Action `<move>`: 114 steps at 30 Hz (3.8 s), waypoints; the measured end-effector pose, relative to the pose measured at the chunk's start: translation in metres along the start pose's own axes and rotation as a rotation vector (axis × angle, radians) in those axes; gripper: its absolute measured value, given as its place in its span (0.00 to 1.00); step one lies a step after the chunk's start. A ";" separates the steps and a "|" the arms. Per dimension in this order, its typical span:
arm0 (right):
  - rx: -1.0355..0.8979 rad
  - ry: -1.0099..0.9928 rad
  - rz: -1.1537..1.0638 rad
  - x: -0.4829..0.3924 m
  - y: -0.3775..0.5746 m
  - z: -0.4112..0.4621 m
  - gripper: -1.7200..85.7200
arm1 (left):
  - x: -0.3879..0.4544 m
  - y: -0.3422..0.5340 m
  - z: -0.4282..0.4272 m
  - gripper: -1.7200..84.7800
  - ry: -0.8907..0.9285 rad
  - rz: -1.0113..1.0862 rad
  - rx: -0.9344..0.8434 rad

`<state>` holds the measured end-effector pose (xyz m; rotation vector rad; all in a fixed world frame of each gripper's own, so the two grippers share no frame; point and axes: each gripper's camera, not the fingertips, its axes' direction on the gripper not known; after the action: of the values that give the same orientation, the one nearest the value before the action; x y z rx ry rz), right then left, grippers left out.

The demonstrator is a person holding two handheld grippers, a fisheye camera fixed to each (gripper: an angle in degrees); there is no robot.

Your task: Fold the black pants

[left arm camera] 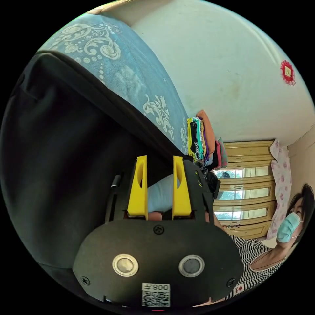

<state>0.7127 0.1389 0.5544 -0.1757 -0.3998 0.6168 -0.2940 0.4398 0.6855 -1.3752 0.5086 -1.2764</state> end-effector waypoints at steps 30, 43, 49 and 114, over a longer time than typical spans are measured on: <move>-0.014 0.079 -0.148 -0.141 -0.168 -0.042 0.12 | 0.070 -0.032 -0.010 0.13 -0.226 0.389 -0.140; -0.243 0.251 -0.252 -0.193 -0.190 0.011 0.03 | 0.083 0.005 0.009 0.02 -0.506 0.515 -0.355; -0.242 0.217 -0.240 -0.210 -0.184 0.013 0.02 | 0.076 0.019 -0.005 0.02 -0.489 0.508 -0.361; -0.391 0.109 -1.301 -0.890 0.002 0.341 0.07 | -0.235 0.108 -0.514 0.08 -0.645 0.027 0.237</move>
<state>-0.0902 -0.3735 0.5865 -0.2741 -0.4365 -0.7557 -0.7814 0.3955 0.3825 -1.4702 -0.0672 -0.7734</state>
